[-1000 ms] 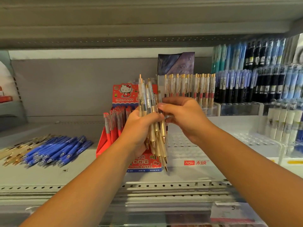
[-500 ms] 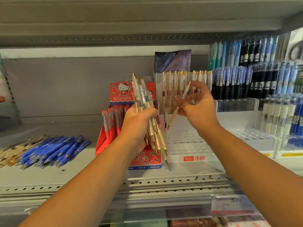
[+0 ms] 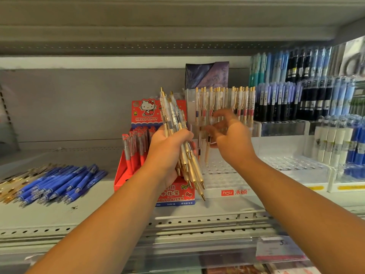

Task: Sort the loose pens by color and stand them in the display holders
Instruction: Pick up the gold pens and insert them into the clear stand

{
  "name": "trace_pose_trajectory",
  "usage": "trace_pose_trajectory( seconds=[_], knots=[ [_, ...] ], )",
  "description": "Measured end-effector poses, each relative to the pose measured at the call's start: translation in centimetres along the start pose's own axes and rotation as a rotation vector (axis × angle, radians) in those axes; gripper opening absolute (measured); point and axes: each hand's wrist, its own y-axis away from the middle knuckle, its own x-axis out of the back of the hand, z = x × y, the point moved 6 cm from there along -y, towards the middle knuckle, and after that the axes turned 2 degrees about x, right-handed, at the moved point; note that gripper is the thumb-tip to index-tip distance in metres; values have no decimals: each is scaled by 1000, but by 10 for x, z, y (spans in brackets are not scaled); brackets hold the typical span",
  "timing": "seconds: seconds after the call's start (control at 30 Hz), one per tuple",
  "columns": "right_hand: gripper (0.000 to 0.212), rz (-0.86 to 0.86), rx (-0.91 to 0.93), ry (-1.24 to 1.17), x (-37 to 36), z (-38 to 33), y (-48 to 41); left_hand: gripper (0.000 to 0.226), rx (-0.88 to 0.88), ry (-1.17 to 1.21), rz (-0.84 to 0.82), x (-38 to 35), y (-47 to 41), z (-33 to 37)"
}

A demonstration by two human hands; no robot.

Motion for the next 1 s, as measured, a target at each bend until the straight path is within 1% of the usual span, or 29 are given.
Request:
trace_pose_trajectory(
  seconds=[0.23, 0.37, 0.43, 0.53, 0.63, 0.7, 0.73, 0.77, 0.83, 0.87, 0.93, 1.0],
  knots=[
    [25, -61, 14, 54, -5, 0, -1, 20, 9, 3, -17, -2, 2, 1],
    [15, -180, -25, 126, -13, 6, 2, 19, 10, -4, -24, -2, 2, 0],
    [17, -202, -38, 185, -12, 9, 3, 19, 7, -6, -27, -2, 1, 0],
    [26, -202, -70, 239, -10, 10, 4, 18, 21, 8, -47, -4, 1, -1],
    [18, -175, -45, 318, -7, 8, 6, 17, 29, 20, -71, -5, 1, -3],
    [16, -117, -6, 386, -2, 3, 8, 16, 33, 24, -91, -6, 1, -3],
    [17, -82, 11, 377, 0, 0, 9, 16, 36, 24, -100, -7, 2, -3],
    [17, -46, 21, 315, 3, -4, 10, 17, 39, 24, -109, -7, 2, -3],
    [13, -1, 25, 75, 6, -16, 12, 16, 45, 26, -126, -8, 2, -3],
    [9, -14, 16, -56, 6, -22, 13, 16, 44, 27, -134, -8, 2, -4],
    [5, -109, -38, -264, -1, -31, 16, 16, 30, 13, -154, -9, 3, -3],
    [9, -213, -103, -379, -8, -36, 22, 17, 5, -9, -190, -12, 4, -1]
  ],
)
